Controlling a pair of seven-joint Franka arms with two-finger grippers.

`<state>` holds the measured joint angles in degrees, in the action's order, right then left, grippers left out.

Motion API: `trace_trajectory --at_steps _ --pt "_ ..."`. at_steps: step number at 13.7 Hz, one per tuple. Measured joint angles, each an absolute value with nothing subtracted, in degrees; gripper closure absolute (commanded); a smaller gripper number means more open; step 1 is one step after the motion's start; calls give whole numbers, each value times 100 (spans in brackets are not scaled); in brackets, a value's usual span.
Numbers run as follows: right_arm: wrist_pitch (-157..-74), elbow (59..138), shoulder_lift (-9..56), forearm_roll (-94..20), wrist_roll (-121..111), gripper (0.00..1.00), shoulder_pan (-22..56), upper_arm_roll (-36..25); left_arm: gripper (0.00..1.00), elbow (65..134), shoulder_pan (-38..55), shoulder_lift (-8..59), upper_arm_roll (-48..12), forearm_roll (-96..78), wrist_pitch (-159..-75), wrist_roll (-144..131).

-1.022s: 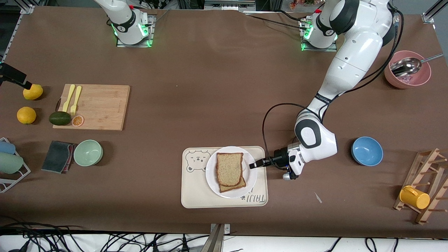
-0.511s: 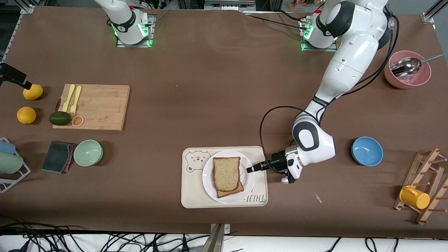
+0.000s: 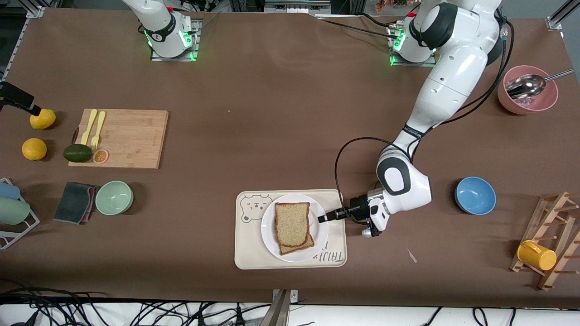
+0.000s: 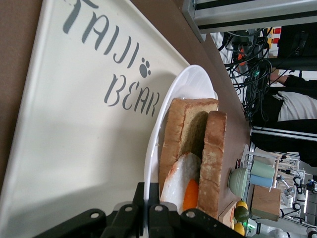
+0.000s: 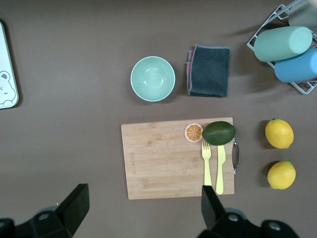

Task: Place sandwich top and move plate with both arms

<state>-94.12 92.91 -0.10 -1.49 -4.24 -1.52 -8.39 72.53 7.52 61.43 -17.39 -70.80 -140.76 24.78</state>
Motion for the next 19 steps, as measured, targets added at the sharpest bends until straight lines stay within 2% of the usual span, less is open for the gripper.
trace_trajectory --at_steps 3,6,8,11,13,17,18,19 --pt "-9412 9291 -10 -149 -424 0 -152 -839 96 7253 753 6143 -1733 -7080 -14076 2478" --pt "-9414 9291 -10 -149 -424 0 -152 -839 85 7247 752 6143 -1728 -7080 -14078 2478" --pt "-9414 9291 -10 -149 -424 0 -152 -839 74 7234 751 6143 -1727 -7080 -14078 2478" --pt "-9416 9291 -10 -149 -424 0 -152 -839 65 7221 742 6143 -1721 -7080 -14078 2478" --pt "-9416 9291 -10 -149 -424 0 -152 -839 52 7198 720 6142 -1711 -7080 -14078 2479" --pt "-9418 9291 -10 -149 -424 0 -152 -839 7 7151 695 6131 -1692 -6954 -14074 2480" --pt "-9418 9291 -10 -149 -424 0 -152 -839 0 7151 691 6123 -1692 -6921 -14074 2480" --pt "-9418 9291 -10 -149 -424 0 -152 -839 0 7151 682 6118 -1692 -6903 -14074 2480"
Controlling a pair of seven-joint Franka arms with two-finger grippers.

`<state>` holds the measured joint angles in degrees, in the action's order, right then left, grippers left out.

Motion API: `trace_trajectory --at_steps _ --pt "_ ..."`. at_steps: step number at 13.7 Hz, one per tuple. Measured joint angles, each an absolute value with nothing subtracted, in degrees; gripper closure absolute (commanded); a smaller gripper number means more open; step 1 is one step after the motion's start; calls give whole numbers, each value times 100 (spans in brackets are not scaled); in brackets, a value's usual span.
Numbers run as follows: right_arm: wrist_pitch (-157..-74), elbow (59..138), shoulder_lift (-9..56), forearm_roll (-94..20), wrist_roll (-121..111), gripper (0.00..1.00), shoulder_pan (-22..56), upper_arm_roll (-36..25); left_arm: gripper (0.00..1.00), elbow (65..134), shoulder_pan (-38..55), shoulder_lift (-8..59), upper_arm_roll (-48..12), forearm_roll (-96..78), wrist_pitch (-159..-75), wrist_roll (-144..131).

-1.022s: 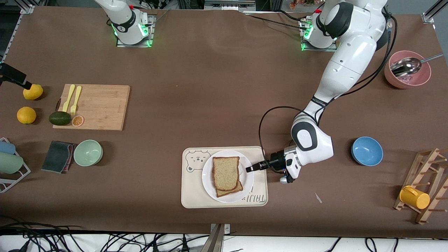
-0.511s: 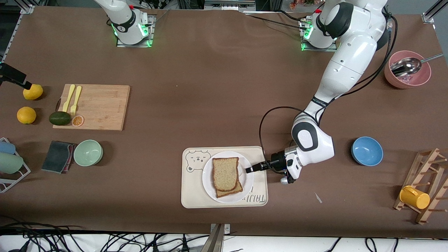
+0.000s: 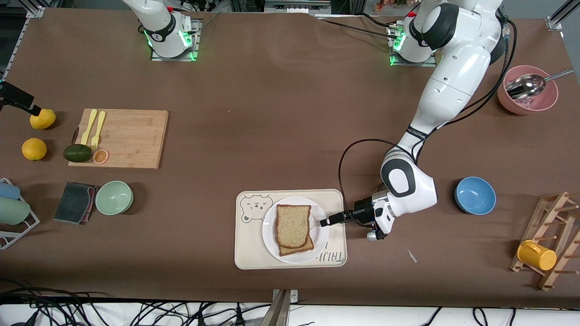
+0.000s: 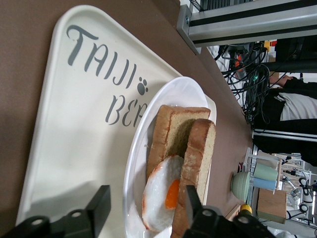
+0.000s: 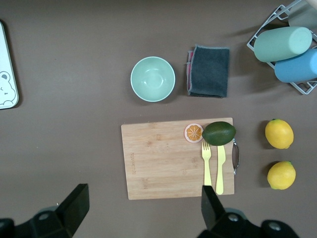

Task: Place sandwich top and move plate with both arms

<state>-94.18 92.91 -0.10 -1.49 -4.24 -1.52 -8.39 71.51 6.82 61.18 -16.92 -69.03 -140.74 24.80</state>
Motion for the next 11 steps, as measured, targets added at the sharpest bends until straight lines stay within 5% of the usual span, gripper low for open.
trace_trajectory --at_steps 11 --pt "-9421 9291 -10 -149 -424 0 -152 -839 0 7330 651 5717 -1639 -6103 -14055 1801"
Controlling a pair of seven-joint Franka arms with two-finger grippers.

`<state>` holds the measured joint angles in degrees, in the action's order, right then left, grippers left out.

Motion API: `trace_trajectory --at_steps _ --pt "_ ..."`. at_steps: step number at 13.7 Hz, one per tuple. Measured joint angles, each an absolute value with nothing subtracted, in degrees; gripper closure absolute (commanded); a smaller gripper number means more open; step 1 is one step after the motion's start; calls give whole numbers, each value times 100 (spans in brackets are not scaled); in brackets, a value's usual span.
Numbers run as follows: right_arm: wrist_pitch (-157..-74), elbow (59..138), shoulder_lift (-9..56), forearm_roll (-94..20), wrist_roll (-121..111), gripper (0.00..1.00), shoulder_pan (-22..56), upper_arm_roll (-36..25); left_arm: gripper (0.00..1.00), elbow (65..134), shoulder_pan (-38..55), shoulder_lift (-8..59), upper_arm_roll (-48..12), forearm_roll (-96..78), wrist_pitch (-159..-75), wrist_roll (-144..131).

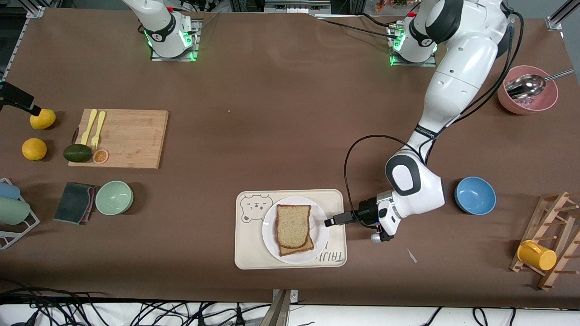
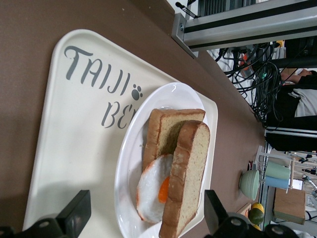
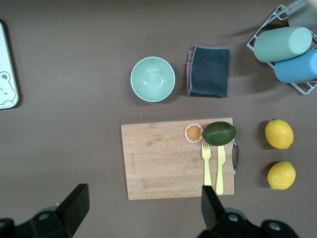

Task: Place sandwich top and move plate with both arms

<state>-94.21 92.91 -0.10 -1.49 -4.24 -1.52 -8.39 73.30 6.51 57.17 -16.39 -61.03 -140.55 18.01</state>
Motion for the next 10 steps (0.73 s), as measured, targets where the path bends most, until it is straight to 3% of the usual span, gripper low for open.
trace_trajectory --at_steps 4,10 --pt "-9423 9290 -10 -149 -424 0 -152 -839 0 7621 646 5454 -1565 -5982 -14050 1788" --pt "-9434 9283 -11 -149 -424 0 -152 -838 0 7911 635 5014 -1562 -4214 -14043 803"
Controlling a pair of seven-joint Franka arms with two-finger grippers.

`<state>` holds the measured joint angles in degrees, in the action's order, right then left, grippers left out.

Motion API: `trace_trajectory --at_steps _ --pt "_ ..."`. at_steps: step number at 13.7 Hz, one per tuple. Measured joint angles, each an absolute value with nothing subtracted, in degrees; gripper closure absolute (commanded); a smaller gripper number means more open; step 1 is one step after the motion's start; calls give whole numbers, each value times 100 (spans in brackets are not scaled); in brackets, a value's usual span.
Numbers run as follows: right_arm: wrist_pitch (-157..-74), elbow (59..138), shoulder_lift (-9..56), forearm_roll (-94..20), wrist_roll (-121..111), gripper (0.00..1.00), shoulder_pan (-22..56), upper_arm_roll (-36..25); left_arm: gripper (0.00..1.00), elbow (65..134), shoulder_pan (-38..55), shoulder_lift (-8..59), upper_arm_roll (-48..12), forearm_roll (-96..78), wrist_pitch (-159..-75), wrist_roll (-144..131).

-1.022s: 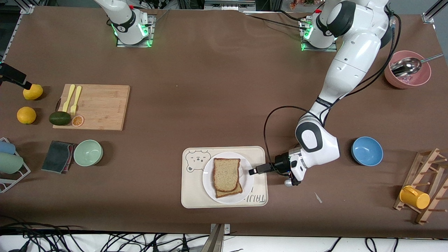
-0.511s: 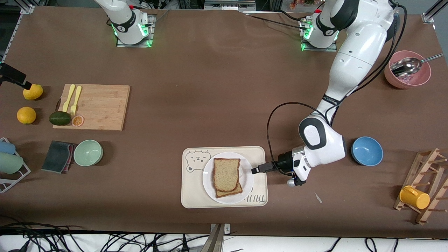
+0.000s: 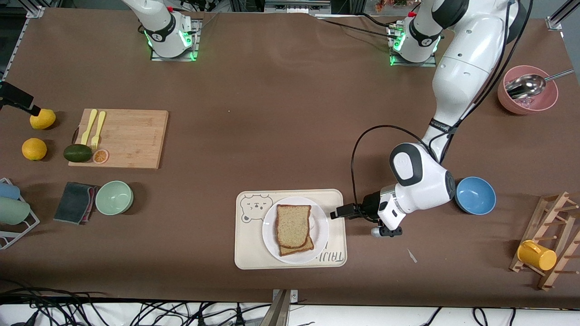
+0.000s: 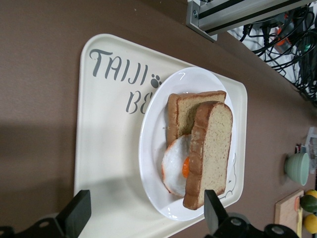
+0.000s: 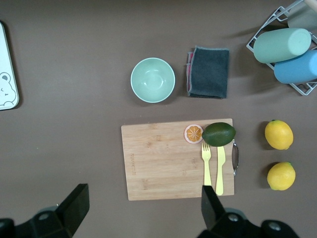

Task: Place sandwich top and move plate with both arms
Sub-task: 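Open the left gripper and draw it back from the plate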

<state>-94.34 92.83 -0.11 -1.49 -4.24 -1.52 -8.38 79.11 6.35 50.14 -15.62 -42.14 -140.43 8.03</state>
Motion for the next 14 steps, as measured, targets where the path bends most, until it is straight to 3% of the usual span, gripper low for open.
trace_trajectory --at_steps 14 --pt "-9463 9254 -45 -148 -438 0 -139 -533 0 9678 622 3398 -1284 -3243 -13976 693"
